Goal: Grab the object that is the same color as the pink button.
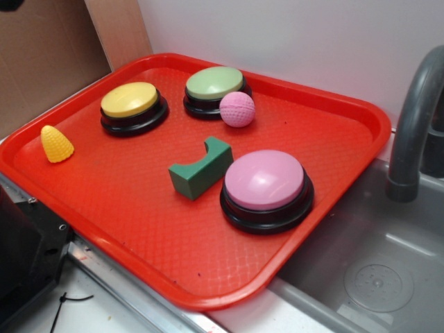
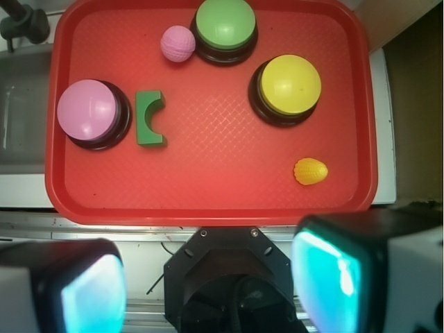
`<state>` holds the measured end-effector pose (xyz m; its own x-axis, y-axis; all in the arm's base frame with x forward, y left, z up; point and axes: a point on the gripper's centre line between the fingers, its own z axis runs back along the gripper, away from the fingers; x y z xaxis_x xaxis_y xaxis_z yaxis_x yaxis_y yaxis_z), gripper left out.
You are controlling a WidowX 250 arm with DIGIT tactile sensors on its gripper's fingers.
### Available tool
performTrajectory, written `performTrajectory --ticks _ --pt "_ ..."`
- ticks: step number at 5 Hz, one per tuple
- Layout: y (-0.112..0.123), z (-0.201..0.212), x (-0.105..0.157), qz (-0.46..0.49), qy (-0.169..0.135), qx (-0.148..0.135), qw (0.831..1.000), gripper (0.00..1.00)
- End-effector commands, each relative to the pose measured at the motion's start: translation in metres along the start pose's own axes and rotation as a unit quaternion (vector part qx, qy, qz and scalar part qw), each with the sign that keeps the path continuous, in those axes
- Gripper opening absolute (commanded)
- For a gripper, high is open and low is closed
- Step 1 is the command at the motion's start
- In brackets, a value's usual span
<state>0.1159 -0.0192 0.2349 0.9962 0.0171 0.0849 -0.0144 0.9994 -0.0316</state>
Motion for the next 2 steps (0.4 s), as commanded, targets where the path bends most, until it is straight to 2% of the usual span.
performTrajectory --ticks 1,2 --pt "0.0 0.0 0.0 0.0 0.0 0.0 1.0 1.0" --pt "0.004 -0.008 0.015 0.052 -0.004 -0.037 0.998 1.0"
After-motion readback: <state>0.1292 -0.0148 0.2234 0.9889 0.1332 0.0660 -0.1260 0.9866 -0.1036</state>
